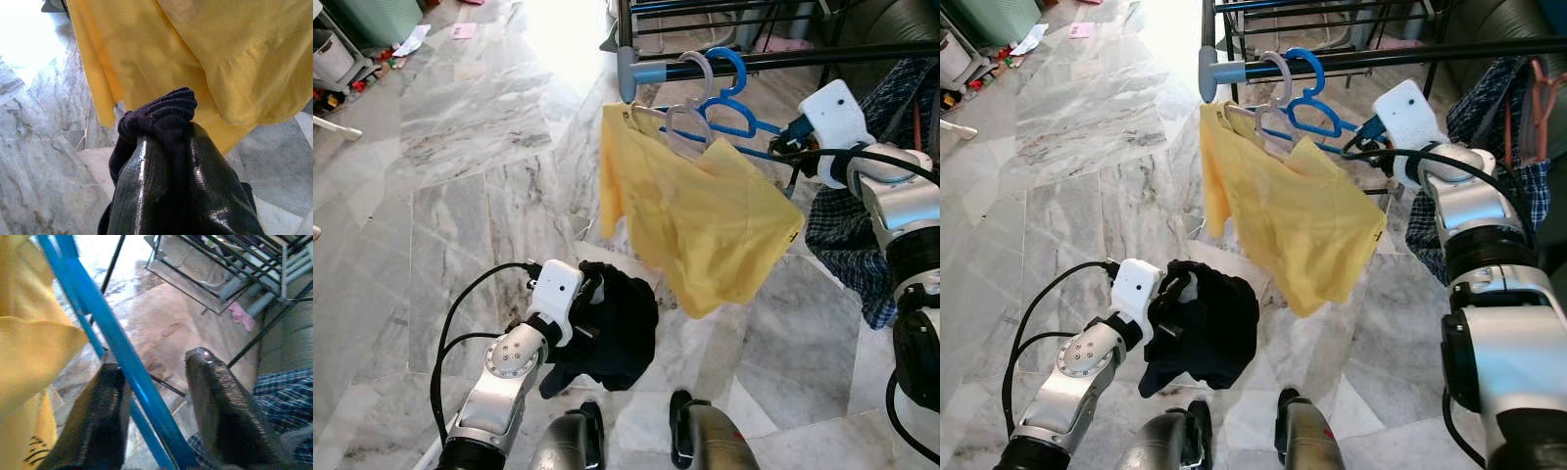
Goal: Hang hanger
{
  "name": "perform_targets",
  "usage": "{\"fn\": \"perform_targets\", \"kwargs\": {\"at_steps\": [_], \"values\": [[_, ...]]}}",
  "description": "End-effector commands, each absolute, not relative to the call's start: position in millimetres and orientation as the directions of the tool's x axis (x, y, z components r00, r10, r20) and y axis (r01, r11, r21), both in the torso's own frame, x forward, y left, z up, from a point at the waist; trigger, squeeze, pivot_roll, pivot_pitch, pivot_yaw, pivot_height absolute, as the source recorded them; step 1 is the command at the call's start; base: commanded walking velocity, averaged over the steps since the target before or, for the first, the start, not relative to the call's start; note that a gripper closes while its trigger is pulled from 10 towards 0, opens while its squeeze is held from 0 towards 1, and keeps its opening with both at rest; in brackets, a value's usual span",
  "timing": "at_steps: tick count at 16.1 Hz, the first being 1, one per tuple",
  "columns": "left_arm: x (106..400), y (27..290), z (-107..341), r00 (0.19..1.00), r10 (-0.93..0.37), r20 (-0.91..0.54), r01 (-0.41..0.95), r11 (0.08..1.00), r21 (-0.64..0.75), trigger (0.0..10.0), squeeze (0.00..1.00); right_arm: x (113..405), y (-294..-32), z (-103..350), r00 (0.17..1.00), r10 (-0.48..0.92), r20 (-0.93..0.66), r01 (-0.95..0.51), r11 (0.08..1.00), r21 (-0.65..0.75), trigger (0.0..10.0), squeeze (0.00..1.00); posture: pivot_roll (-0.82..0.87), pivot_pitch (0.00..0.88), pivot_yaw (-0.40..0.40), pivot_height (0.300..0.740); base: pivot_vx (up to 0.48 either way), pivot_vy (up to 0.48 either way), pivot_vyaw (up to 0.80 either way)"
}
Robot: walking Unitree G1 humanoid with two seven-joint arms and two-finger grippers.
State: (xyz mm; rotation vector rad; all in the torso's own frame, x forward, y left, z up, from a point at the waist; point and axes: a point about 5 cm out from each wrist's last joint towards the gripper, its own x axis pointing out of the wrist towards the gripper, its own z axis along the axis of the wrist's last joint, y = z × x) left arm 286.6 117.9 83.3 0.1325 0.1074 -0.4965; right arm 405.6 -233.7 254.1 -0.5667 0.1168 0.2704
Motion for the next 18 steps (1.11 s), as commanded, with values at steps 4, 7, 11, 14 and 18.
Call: {"fn": "perform_targets", "kwargs": {"at_steps": [4,7,11,14,18], "values": [[281,124,75,0.875,-0.454,-0.167,0.474,0.874,0.107,10.0,0.0,400,-235,231,0.94,0.242,-0.241,-0.333,0.807,-0.488,0.0,0.0,-0.07,0.248,0.078,0.74,0.0,0.0,0.0],[281,123,75,0.87,-0.461,-0.174,0.482,0.869,0.108,10.0,0.0,397,-230,225,0.923,0.286,-0.259,-0.378,0.801,-0.464,0.2,0.0,-0.07,0.25,0.082,0.74,0.0,0.0,0.0],[282,121,73,0.866,-0.466,-0.18,0.489,0.865,0.11,10.0,0.0,395,-230,223,0.928,0.279,-0.246,-0.365,0.812,-0.457,0.0,0.0,-0.07,0.244,0.082,0.74,0.0,0.0,0.0],[281,121,73,0.866,-0.465,-0.182,0.488,0.866,0.108,10.0,0.0,394,-224,221,0.938,0.269,-0.219,-0.34,0.836,-0.43,0.0,0.0,-0.07,0.245,0.081,0.74,0.0,0.0,0.0],[281,121,72,0.865,-0.467,-0.184,0.49,0.865,0.106,10.0,0.0,391,-217,211,0.952,0.234,-0.195,-0.293,0.88,-0.374,0.0,0.0,-0.07,0.245,0.081,0.74,0.0,0.0,0.0]]}}
